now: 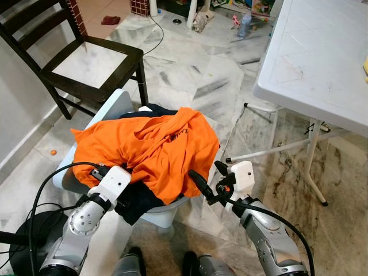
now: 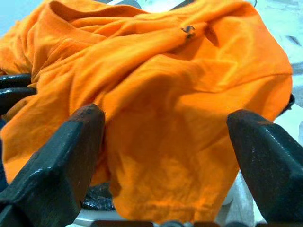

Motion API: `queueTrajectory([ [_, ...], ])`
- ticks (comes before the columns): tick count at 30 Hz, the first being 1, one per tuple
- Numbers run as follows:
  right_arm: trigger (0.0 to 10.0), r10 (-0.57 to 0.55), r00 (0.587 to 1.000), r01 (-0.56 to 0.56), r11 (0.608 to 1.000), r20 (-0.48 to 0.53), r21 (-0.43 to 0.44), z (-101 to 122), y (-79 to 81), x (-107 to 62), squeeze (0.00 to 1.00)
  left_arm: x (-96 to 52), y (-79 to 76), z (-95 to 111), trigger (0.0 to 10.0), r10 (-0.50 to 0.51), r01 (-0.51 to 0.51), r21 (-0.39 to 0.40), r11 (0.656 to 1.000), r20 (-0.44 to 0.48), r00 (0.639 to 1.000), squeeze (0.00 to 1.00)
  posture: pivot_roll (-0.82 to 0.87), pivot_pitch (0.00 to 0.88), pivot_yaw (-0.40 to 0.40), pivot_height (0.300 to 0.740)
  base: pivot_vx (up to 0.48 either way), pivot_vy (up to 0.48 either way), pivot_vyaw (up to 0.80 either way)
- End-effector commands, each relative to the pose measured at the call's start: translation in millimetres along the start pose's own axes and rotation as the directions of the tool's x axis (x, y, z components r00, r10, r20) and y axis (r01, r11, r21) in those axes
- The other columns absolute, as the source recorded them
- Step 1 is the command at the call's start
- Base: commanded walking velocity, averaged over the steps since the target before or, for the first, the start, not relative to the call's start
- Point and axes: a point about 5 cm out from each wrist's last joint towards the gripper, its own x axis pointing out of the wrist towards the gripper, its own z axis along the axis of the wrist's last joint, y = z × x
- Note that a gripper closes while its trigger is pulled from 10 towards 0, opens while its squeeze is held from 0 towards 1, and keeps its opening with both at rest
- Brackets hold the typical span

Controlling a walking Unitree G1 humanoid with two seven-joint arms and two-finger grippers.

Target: Hang hanger

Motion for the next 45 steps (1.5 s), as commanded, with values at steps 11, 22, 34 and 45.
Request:
queueTrajectory([
  [11, 10.0, 0.005, 1.0, -0.006, 1.0, -0.023, -0.004, -6, -0.6, -2.2, 0.0, 1.8, 18.3, 40, 10.0, 0.069, -0.088, 0.088, 0.992, 0.198, 0.978, 1.0, 0.15, 0.246, -0.099, 0.74, 0.0, 0.0, 0.0],
  [22, 10.0, 0.01, 1.0, -0.01, 1.0, -0.02, -0.006, -6, 0.8, -1.0, 0.0, 12.4, 38.2, 42, 10.0, 0.035, -0.05, 0.083, 0.995, 0.176, 0.984, 1.0, 0.14, 0.248, -0.097, 0.74, 0.0, 0.0, 0.0],
  [34, 10.0, 0.005, 1.0, -0.005, 1.0, -0.021, -0.009, -7, 2.3, -3.5, 0.0, 33.4, 21.9, 47, 10.0, -0.101, 0.104, -0.013, 0.994, 0.136, 0.986, 1.0, 0.12, 0.254, -0.092, 0.74, 0.0, 0.0, 0.0],
  [45, 10.0, 0.006, 1.0, -0.006, 1.0, -0.022, -0.005, -8, 4.4, -3.8, 0.0, 43.3, 25.1, 38, 10.0, -0.089, 0.093, -0.066, 0.993, 0.058, 0.994, 0.0, 0.12, 0.261, -0.092, 0.74, 0.0, 0.0, 0.0],
])
